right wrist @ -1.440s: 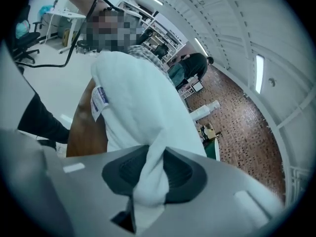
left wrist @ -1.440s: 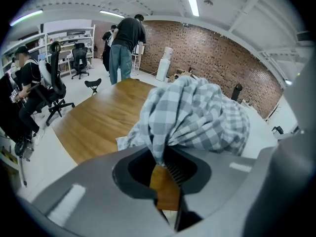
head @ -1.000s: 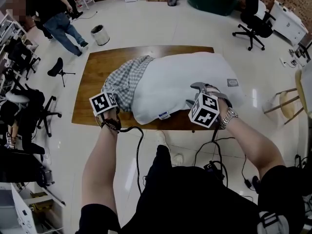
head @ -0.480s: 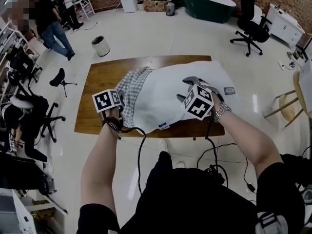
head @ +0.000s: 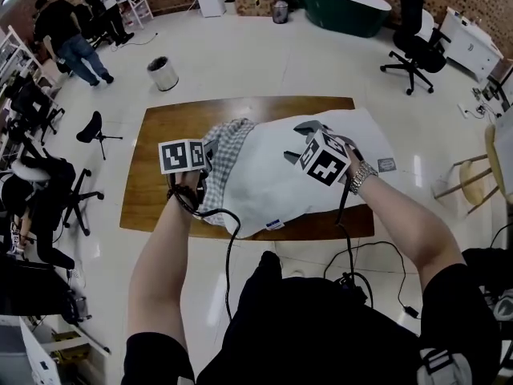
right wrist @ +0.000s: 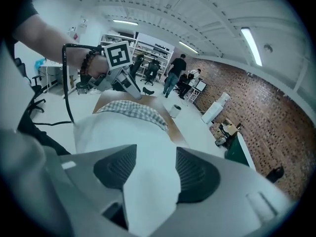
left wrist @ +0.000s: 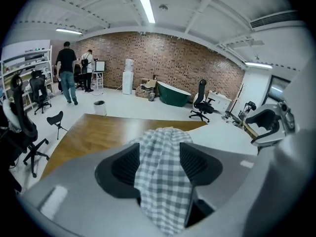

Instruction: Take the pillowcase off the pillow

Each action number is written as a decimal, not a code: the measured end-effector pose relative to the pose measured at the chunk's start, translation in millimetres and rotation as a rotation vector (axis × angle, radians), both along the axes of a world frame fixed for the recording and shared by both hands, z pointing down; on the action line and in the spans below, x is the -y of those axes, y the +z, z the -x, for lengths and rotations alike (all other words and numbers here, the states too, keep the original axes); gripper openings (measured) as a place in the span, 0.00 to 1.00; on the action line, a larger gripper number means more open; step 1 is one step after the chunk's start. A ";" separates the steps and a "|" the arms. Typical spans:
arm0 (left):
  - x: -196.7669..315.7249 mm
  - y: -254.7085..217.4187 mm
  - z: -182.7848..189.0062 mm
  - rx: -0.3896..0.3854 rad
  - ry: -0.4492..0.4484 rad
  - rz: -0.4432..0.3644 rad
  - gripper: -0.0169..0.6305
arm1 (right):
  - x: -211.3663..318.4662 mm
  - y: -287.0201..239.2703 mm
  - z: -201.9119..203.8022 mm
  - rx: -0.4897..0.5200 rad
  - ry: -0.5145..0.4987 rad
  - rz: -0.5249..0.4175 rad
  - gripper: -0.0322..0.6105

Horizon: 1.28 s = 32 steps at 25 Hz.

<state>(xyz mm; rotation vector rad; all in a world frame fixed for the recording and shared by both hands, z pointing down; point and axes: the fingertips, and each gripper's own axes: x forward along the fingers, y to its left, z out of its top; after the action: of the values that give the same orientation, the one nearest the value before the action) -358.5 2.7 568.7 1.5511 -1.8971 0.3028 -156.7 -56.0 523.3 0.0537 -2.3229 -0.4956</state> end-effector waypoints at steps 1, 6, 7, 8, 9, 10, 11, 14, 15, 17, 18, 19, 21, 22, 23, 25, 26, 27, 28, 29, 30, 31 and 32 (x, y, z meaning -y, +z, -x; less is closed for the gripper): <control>7.2 1.8 2.9 0.000 0.016 0.006 0.43 | 3.4 2.3 6.8 -0.002 -0.002 0.015 0.44; 45.1 8.6 13.3 -0.030 0.114 0.055 0.52 | 22.1 11.0 45.4 -0.024 -0.019 0.124 0.47; 56.2 7.1 16.8 -0.037 0.137 0.065 0.53 | 29.6 11.0 55.8 -0.028 -0.025 0.148 0.49; 68.2 5.7 19.7 -0.049 0.161 0.075 0.54 | 38.7 11.3 66.0 -0.033 -0.031 0.169 0.50; 80.3 5.4 21.4 -0.066 0.184 0.085 0.55 | 48.0 12.6 75.2 -0.042 -0.037 0.189 0.51; 92.0 6.5 22.3 -0.089 0.207 0.097 0.56 | 56.3 14.8 83.1 -0.054 -0.044 0.211 0.54; 103.4 8.4 23.5 -0.113 0.228 0.111 0.57 | 64.0 17.3 90.6 -0.072 -0.053 0.232 0.55; 138.1 16.0 33.3 -0.163 0.291 0.167 0.59 | 88.3 22.4 114.5 -0.143 -0.086 0.284 0.59; 148.6 19.6 37.2 -0.176 0.310 0.189 0.59 | 95.8 22.9 122.2 -0.167 -0.097 0.299 0.60; 164.8 28.6 42.5 -0.200 0.349 0.233 0.60 | 106.9 23.1 134.8 -0.213 -0.117 0.329 0.61; 170.5 33.3 44.2 -0.209 0.369 0.255 0.60 | 110.3 25.6 139.3 -0.239 -0.128 0.349 0.62; 175.5 37.6 45.9 -0.213 0.388 0.277 0.60 | 113.1 30.0 142.9 -0.266 -0.141 0.371 0.63; 184.9 44.5 49.8 -0.208 0.421 0.317 0.60 | 120.5 36.0 149.2 -0.309 -0.160 0.401 0.64; 188.9 47.9 51.8 -0.203 0.434 0.333 0.60 | 124.4 38.3 151.9 -0.327 -0.165 0.412 0.64; 191.9 51.7 53.6 -0.200 0.445 0.349 0.60 | 127.8 40.7 154.1 -0.345 -0.168 0.421 0.64; 196.6 59.3 56.7 -0.209 0.459 0.374 0.59 | 132.7 48.2 157.0 -0.386 -0.172 0.443 0.64; 199.6 61.9 59.4 -0.216 0.463 0.384 0.59 | 135.1 52.8 158.1 -0.409 -0.172 0.458 0.64; 203.3 63.7 63.9 -0.217 0.463 0.391 0.57 | 137.7 57.1 159.5 -0.433 -0.170 0.474 0.63; 206.9 65.0 70.7 -0.210 0.458 0.398 0.52 | 140.1 60.8 161.0 -0.455 -0.166 0.493 0.60; 209.8 66.6 79.5 -0.195 0.447 0.404 0.45 | 142.0 64.1 162.4 -0.474 -0.157 0.512 0.51; 212.0 68.7 89.6 -0.176 0.429 0.408 0.36 | 143.4 66.7 163.0 -0.489 -0.146 0.532 0.43; 213.2 71.0 99.6 -0.159 0.408 0.411 0.30 | 144.1 68.3 162.5 -0.498 -0.137 0.550 0.34; 213.6 72.7 108.7 -0.148 0.386 0.411 0.23 | 144.6 67.9 161.1 -0.501 -0.133 0.564 0.28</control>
<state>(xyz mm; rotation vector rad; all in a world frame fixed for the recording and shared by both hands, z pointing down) -467.2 -210.9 641.4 1.5892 -1.3103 0.6808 -317.8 -200.6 591.2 -0.4468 -1.8949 0.0958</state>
